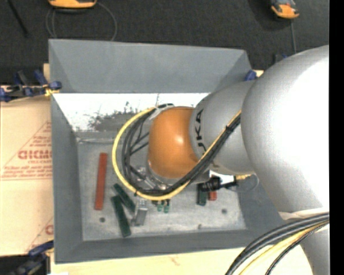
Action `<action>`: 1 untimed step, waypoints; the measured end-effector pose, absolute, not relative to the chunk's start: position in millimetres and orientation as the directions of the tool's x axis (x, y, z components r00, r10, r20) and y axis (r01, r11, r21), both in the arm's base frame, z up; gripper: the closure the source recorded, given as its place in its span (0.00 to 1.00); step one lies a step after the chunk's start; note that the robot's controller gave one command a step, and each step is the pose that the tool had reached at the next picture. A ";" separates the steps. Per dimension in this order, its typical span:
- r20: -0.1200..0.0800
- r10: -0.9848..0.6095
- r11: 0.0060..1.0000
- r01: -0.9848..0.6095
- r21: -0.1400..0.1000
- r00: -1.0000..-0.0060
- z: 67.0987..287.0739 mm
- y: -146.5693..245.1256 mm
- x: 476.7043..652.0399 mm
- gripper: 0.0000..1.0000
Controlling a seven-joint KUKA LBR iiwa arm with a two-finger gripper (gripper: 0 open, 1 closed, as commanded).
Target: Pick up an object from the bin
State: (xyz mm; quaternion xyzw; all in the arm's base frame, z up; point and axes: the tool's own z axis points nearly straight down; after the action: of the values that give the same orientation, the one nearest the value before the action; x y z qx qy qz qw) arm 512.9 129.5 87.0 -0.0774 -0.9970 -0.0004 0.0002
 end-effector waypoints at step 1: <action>-0.001 0.343 0.940 0.343 0.001 -0.940 113.4 150.6 503.6 0.00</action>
Offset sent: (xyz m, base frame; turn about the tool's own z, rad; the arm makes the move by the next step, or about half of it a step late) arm -0.0187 0.0252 -0.0170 0.2138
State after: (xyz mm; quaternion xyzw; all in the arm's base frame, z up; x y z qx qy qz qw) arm 503.6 150.6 113.4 -0.1739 -0.9848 -0.0002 -0.0004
